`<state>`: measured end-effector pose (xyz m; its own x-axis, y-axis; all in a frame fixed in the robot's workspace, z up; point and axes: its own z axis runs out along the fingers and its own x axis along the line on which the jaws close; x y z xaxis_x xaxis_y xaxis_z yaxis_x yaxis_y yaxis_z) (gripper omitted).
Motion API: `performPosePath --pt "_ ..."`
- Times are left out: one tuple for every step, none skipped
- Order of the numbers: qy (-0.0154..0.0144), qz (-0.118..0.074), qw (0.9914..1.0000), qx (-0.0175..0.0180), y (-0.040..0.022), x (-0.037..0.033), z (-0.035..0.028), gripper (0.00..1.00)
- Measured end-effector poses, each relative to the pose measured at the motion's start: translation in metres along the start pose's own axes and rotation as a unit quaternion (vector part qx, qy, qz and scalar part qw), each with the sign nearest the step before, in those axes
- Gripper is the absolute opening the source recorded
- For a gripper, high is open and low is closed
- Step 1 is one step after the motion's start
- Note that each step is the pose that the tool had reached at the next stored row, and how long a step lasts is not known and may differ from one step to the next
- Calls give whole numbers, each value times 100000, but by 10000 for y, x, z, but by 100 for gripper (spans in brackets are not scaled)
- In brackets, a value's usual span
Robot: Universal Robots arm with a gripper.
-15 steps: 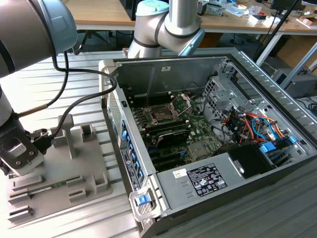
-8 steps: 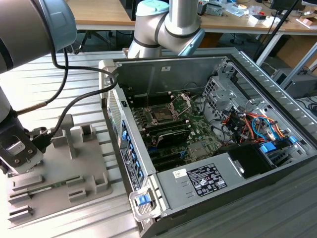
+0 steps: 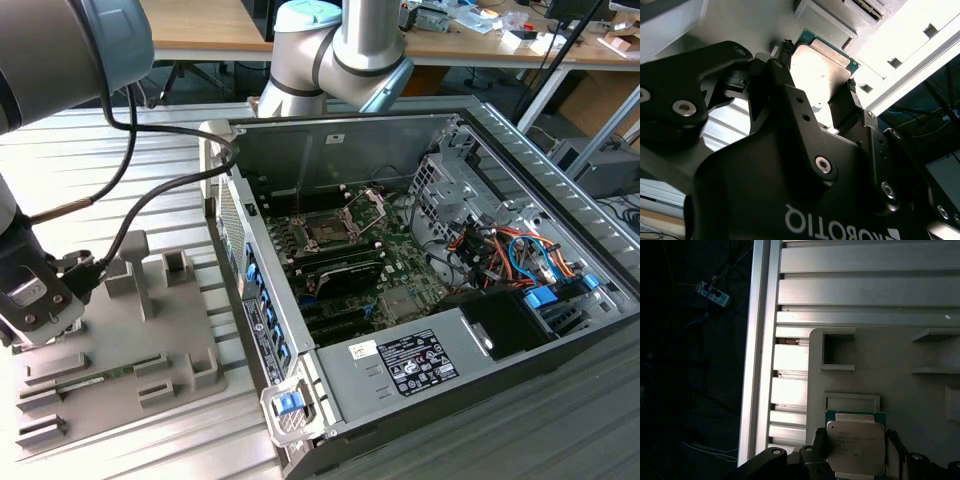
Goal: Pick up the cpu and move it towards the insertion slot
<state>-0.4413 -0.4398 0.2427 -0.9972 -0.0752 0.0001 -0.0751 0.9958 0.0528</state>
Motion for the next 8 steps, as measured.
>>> performPosePath --pt "5 -1 100000 -1 0 0 -7 55" --pt "5 -4 100000 -1 0 0 -15 55" --pt "2 -5 100000 -4 1 0 -20 55" --pt "4 -5 100000 -7 1 0 -27 55" --pt "4 -5 100000 -8 2 0 -43 55" --pt "4 -2 100000 -8 3 0 -57 55" --pt "5 -2 100000 -8 3 0 -64 55" --pt "4 -1 100000 -8 3 0 -71 55"
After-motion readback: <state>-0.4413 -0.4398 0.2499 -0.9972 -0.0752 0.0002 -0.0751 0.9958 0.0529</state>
